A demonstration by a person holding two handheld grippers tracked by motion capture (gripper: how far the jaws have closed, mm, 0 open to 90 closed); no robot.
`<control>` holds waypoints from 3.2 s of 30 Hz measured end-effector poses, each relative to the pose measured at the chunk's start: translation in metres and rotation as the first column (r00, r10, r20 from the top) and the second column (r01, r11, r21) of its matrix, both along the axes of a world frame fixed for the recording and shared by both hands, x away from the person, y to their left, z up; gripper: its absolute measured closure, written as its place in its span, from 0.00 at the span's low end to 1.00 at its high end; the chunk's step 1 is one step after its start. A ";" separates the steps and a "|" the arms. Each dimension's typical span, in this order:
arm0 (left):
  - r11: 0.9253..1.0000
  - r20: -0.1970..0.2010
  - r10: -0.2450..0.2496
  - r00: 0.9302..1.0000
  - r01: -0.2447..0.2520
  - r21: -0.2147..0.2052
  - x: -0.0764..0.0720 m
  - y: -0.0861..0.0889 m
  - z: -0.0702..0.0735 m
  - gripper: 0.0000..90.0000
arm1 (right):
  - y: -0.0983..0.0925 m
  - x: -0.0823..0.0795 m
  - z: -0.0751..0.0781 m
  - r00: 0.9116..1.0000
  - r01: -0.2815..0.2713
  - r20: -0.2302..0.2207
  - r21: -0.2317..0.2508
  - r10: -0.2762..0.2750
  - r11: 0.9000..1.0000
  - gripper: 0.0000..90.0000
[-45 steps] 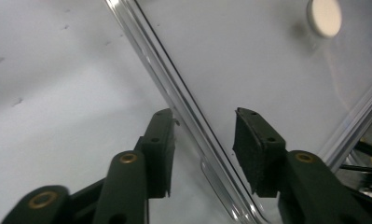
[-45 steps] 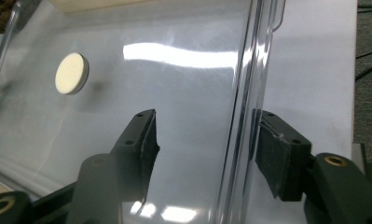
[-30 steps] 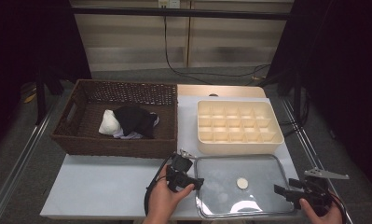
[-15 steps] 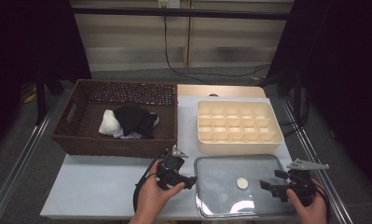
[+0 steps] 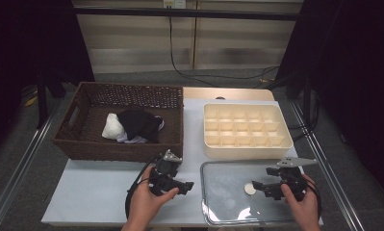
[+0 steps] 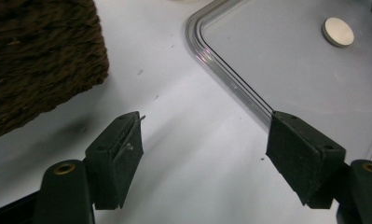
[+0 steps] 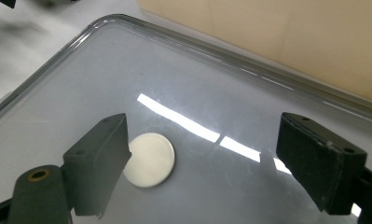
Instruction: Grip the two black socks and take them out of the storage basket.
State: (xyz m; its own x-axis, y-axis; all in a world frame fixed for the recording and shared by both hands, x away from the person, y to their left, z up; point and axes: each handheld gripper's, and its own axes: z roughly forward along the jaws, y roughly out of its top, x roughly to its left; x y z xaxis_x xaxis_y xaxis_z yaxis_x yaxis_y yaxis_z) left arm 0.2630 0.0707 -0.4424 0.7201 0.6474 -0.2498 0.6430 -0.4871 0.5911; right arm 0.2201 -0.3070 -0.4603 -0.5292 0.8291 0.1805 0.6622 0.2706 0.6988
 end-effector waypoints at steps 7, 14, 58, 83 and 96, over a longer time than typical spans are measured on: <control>1.000 -0.003 0.017 1.000 -0.017 -0.003 0.002 0.012 0.002 0.30 | 0.009 0.008 -0.007 1.000 -0.021 -0.016 -0.006 0.021 1.000 0.19; 1.000 -0.004 0.027 1.000 -0.027 -0.012 0.003 0.018 0.004 0.30 | 0.011 0.012 -0.013 0.999 -0.048 -0.011 -0.013 0.048 0.999 0.19; 0.995 0.032 0.097 0.995 -0.096 -0.021 0.005 0.067 0.018 0.29 | 0.023 0.021 -0.017 0.993 -0.111 0.037 -0.040 0.113 0.993 0.19; 0.988 0.066 0.154 0.986 -0.154 -0.008 0.012 0.106 0.044 0.28 | 0.031 0.019 -0.023 0.983 -0.142 0.102 -0.112 0.154 0.983 0.17; 0.985 0.074 0.172 0.982 -0.171 -0.013 0.020 0.116 0.066 0.28 | 0.032 0.018 -0.024 0.982 -0.140 0.109 -0.127 0.154 0.982 0.16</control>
State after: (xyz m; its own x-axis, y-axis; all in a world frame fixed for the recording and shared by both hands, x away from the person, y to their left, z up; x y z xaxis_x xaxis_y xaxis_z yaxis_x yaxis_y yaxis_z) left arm 0.2835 0.1866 -0.3759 0.6153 0.7614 -0.2042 0.6708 -0.3696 0.6430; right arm 0.2381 -0.2753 -0.4839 -0.6587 0.7523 0.0146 0.5238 0.4445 0.7267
